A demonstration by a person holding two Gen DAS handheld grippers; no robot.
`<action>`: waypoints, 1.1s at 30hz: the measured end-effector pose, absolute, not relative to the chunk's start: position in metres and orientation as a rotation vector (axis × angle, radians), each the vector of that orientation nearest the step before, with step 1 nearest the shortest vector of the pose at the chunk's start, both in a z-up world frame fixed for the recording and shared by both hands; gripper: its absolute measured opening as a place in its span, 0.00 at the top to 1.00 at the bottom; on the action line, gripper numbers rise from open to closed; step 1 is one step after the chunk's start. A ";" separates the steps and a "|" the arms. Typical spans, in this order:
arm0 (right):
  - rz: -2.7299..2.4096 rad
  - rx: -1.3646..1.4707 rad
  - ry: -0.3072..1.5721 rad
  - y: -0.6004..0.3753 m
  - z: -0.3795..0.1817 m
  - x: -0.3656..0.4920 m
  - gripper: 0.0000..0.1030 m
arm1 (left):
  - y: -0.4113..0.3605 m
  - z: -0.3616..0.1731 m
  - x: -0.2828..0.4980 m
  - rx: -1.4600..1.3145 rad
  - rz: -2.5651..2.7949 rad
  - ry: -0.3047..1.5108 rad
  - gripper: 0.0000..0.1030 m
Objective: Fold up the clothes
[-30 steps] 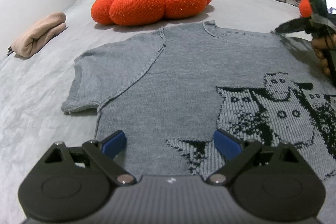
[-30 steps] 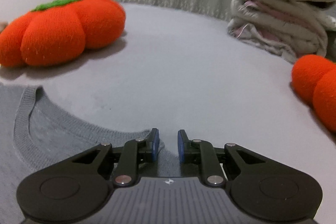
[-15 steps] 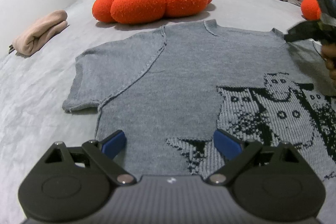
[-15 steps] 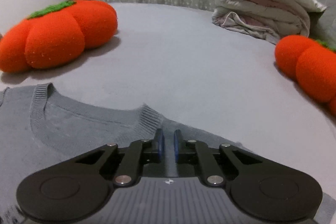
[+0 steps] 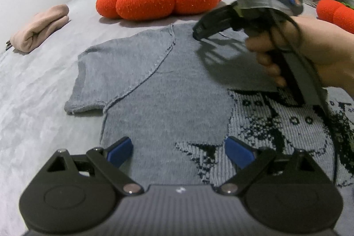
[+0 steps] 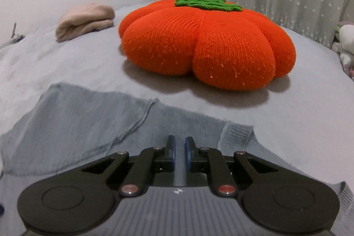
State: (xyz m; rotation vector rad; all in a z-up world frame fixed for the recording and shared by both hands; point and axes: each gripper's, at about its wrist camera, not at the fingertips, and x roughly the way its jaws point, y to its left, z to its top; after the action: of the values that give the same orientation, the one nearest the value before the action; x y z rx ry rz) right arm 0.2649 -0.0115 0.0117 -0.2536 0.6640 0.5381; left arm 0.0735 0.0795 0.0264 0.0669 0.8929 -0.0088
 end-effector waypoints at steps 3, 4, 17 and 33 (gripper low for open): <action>0.524 -0.271 0.650 -0.001 0.012 0.273 0.88 | 0.079 0.027 0.073 0.066 -0.010 0.896 0.07; 0.519 -0.277 0.646 0.002 0.012 0.275 0.88 | 0.079 0.027 0.073 0.067 -0.010 0.897 0.07; 0.426 -0.166 0.574 -0.027 0.034 0.281 0.85 | 0.083 0.028 0.076 0.055 -0.021 0.908 0.07; 0.277 -0.119 0.592 -0.069 0.028 0.295 0.85 | 0.084 0.026 0.078 0.053 -0.027 0.909 0.06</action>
State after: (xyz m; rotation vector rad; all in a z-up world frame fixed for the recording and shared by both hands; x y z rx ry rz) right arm 0.2953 -0.0692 0.0277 -0.1192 0.5917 0.2774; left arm 0.0780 0.0836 0.0263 0.0529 0.9089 -0.0271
